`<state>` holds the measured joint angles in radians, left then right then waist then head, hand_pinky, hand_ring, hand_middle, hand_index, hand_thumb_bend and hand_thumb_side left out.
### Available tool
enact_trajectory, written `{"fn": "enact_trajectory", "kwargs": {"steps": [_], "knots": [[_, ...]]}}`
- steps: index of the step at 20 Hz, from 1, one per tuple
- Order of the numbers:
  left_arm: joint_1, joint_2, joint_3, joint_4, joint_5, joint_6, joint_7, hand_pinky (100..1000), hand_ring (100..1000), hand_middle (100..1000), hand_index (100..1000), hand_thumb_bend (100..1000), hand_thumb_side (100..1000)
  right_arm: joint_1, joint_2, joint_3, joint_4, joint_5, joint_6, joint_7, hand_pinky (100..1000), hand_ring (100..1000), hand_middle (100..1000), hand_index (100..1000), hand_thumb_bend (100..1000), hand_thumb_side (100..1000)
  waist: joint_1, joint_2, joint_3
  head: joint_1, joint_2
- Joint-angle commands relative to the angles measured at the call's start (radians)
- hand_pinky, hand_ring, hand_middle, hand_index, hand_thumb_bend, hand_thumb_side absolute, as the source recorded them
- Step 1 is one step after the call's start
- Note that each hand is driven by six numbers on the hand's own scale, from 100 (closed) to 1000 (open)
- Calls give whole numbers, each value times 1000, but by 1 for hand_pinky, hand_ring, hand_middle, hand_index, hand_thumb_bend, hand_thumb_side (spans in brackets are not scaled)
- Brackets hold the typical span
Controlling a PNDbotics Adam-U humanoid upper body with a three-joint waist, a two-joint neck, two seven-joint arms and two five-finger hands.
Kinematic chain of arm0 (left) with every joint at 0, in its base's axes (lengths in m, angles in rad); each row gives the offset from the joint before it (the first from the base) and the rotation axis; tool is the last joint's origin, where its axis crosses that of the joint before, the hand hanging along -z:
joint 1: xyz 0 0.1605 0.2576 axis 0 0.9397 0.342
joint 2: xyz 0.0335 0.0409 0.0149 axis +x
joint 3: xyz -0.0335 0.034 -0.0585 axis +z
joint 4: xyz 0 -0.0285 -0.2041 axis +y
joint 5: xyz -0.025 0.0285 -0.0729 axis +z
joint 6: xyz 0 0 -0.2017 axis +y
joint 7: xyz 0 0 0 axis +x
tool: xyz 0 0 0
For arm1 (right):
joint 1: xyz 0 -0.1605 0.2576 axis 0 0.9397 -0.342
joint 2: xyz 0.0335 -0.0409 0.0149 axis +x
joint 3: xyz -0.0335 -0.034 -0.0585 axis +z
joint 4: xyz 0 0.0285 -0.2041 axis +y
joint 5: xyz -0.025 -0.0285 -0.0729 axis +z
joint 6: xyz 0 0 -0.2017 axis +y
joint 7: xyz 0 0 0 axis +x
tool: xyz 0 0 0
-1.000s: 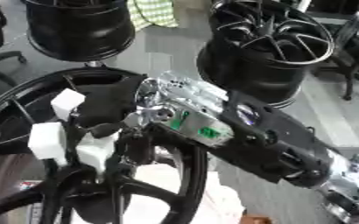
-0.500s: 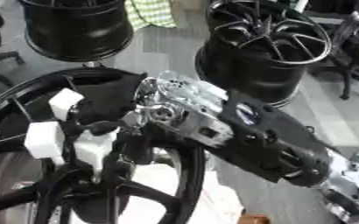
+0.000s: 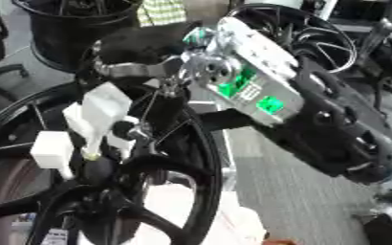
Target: Pull the pin out of the wheel hub.
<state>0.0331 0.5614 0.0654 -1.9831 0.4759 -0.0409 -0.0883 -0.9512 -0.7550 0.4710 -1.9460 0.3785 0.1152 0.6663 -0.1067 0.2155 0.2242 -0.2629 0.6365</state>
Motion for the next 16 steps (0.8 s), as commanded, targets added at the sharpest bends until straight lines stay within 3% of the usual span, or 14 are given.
{"fn": "enact_trajectory", "kwargs": {"steps": [1,7,12,16], "knots": [[-3,20,12,-17,3,1,1,868,794,814,854,100,822,16,-109,-92,-41,-111,67,-96,871,684,285,438,100,100,6,-16,-6,24,10],[12,21,21,-17,-5,-1,9,868,794,816,854,100,819,171,-330,-277,-54,-232,103,-269,876,689,301,456,100,100,6,-18,-43,83,35],[23,21,36,-17,-6,-17,21,869,795,816,854,100,797,440,-501,-432,-54,-264,126,-382,876,691,335,504,100,100,16,-17,-79,133,44],[30,19,43,-17,-5,-31,25,870,795,817,854,100,782,653,-542,-534,-53,-247,158,-475,877,702,392,547,100,100,27,-16,-102,166,46]]}}
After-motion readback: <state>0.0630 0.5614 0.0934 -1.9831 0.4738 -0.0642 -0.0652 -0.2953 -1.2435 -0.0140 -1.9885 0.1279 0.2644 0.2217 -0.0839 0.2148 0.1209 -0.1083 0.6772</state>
